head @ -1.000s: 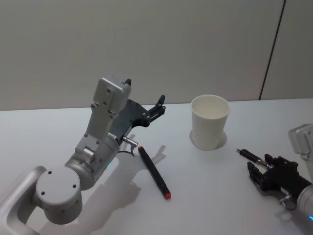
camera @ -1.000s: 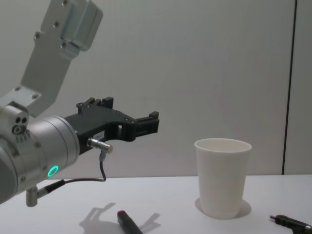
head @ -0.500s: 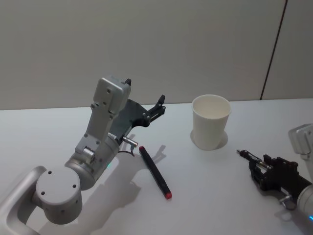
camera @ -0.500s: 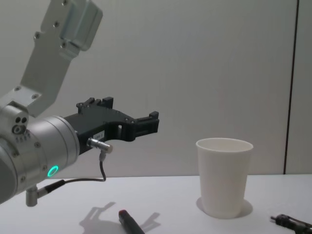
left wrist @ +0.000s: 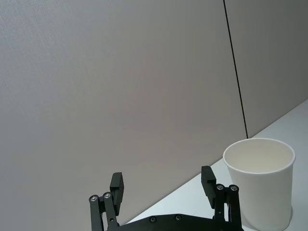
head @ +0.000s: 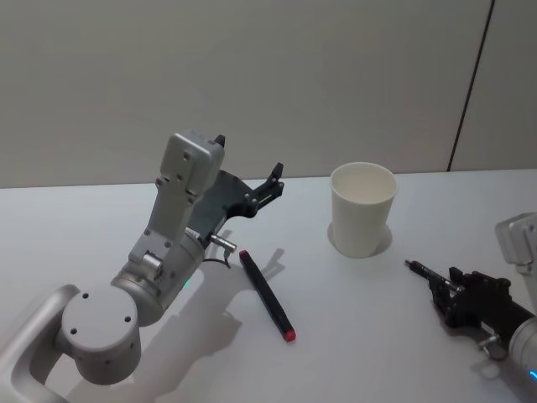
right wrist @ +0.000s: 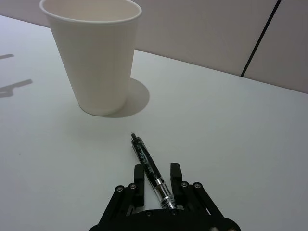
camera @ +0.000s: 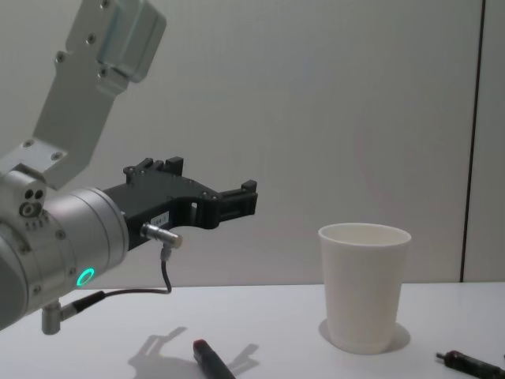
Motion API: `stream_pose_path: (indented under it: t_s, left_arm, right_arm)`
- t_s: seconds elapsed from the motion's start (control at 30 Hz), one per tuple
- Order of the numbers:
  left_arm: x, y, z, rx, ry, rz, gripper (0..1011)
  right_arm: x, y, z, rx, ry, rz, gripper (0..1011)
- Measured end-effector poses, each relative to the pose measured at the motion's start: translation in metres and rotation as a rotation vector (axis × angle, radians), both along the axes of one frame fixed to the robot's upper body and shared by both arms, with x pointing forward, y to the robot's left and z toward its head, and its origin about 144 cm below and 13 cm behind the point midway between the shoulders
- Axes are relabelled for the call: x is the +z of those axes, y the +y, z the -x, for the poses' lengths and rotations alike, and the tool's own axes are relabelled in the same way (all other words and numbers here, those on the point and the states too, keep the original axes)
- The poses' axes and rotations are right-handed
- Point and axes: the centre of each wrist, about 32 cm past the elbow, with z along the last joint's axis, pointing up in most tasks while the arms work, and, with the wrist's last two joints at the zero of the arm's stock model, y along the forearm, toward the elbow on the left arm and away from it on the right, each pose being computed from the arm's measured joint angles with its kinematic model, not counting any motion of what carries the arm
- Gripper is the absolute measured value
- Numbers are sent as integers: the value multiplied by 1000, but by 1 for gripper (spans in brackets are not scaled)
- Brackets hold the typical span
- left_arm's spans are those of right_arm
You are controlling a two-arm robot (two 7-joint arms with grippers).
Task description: Place the pen into the pen holder.
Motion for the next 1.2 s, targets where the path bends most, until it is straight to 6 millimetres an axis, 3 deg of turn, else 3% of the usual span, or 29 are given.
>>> stream_pose_path:
  t_s: [1.2]
  left_arm:
    - [0, 0, 0, 0, 0, 0, 1001]
  right_arm:
    - [-1, -1, 0, -2, -7, -6, 135]
